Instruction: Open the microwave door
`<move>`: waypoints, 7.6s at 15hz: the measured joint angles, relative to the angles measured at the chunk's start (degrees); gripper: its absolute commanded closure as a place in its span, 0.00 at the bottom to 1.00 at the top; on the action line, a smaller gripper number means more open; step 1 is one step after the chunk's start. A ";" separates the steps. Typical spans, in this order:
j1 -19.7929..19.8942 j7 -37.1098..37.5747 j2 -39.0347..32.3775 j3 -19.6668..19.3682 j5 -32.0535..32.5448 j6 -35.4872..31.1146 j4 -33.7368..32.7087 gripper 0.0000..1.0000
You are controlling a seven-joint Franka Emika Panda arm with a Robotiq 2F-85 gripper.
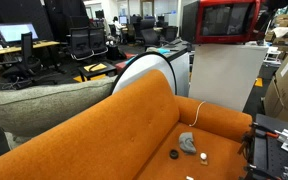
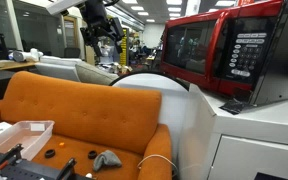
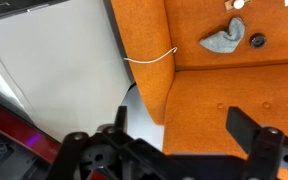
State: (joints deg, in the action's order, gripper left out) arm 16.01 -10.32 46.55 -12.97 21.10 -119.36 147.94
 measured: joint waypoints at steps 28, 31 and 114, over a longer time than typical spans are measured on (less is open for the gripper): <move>12.02 16.19 -3.76 -0.50 8.99 -17.62 0.40 0.00; 12.02 16.41 -3.77 -0.34 8.99 -17.70 0.39 0.00; 7.34 -0.55 -38.94 -21.60 -23.10 -54.18 -18.27 0.92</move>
State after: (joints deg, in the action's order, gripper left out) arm 23.35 -10.87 7.60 -34.57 -2.00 -173.55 129.67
